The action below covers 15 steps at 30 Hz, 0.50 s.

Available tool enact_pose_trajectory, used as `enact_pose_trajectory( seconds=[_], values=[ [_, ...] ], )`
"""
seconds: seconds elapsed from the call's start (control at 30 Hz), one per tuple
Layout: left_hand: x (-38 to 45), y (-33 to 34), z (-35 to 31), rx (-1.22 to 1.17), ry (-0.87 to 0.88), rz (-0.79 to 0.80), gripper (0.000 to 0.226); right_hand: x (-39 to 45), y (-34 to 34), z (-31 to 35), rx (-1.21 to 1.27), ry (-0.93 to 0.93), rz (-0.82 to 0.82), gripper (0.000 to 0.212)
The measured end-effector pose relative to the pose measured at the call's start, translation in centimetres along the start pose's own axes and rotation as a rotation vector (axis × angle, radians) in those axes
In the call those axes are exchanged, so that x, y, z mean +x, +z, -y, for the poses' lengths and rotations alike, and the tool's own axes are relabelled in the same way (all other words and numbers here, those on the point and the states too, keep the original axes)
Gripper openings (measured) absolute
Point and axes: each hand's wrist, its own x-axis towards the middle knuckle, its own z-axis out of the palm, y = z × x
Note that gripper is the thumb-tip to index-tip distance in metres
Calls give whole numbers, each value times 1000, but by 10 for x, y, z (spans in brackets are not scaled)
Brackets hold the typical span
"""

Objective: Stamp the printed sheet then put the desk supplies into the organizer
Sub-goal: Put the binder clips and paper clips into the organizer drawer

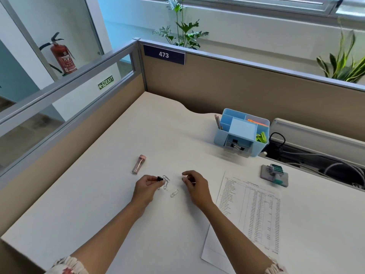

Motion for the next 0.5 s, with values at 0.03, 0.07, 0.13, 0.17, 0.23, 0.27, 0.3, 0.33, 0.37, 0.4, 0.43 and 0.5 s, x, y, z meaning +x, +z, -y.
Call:
enact_pose_trajectory(
  seconds=[0.03, 0.07, 0.13, 0.17, 0.23, 0.27, 0.3, 0.33, 0.37, 0.4, 0.43, 0.5],
  values=[
    [0, 4, -1, 4, 13, 12, 29, -2, -3, 1, 27, 59, -21, 10],
    [-1, 10, -3, 25, 34, 26, 30, -4, -6, 1, 68, 121, -30, 15],
    [-3, 23, -6, 99, 92, 58, 30, -9, -10, 2, 238, 258, -51, 22],
    [-4, 31, -8, 141, 127, 74, 29, -10, -11, 3, 336, 311, -63, 24],
    [-8, 48, -13, 232, 204, 98, 26, -10, -12, 3, 508, 382, -76, 25],
    [-10, 57, -15, 277, 241, 107, 25, -9, -13, 4, 590, 423, -81, 27],
    [-11, 66, -18, 316, 272, 115, 24, -8, -16, 5, 679, 474, -85, 30],
    [-13, 76, -21, 347, 298, 121, 24, -6, -20, 7, 795, 535, -91, 30],
    [-14, 84, -24, 380, 322, 125, 24, -5, -24, 11, 907, 594, -91, 28],
    [-15, 92, -26, 412, 347, 134, 24, -4, -29, 14, 1015, 635, -90, 25],
    [-17, 100, -29, 441, 366, 152, 26, -5, -34, 18, 1097, 661, -86, 24],
    [-22, 114, -34, 452, 407, 217, 29, -6, -40, 23, 1221, 672, -70, 29]
  ],
)
